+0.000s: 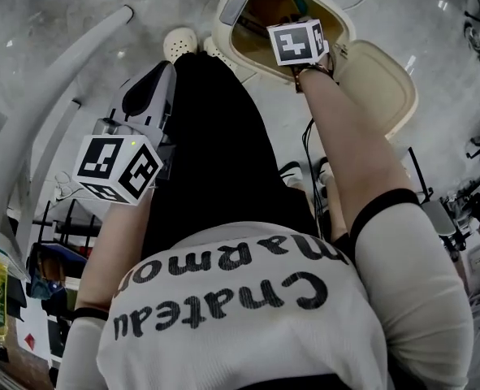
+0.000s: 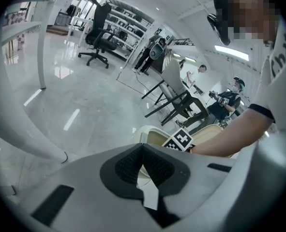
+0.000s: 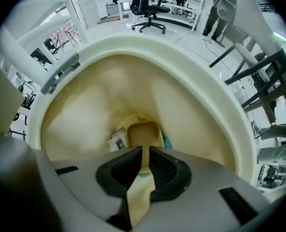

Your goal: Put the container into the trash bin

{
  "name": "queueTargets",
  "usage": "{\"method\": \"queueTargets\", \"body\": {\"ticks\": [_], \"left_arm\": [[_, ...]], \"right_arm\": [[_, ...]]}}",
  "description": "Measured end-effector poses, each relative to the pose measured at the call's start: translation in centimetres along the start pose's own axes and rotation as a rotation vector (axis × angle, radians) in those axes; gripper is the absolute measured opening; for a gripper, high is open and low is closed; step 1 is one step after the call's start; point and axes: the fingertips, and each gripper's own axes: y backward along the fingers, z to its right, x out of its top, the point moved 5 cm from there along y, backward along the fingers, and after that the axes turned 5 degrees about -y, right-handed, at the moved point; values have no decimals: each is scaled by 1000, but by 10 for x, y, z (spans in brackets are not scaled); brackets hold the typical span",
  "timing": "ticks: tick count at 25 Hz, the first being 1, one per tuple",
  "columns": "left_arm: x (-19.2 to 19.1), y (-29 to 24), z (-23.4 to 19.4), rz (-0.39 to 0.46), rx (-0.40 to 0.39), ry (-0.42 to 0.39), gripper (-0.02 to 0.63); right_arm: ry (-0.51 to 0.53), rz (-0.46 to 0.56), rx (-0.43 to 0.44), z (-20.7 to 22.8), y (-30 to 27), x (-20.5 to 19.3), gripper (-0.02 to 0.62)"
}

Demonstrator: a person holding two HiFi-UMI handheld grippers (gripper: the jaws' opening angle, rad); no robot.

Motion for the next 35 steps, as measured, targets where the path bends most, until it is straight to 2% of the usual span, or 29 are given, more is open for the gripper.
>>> {"method": "queueTargets", "body": {"ticks": [7, 12, 17, 22, 27, 35], "left_arm": [[51, 33, 44, 90, -21, -55, 23], [117, 76, 60, 162, -8, -237, 23], [162, 113, 69, 289, -1, -194, 23], [171, 138, 86, 313, 39, -150, 23], [211, 150, 112, 390, 20, -175, 23], [278, 175, 166, 524, -42, -221, 23]], "right_arm": [[-81, 27, 7, 1, 78, 3, 40], [-205, 78, 53, 3, 147, 3, 40], [-285, 194, 106, 9, 214, 12, 40], [-430, 334, 143, 20, 276, 19, 40], [-562, 472, 158, 55, 332, 41, 38], [-645, 715, 214, 83, 429, 70, 38]]}}
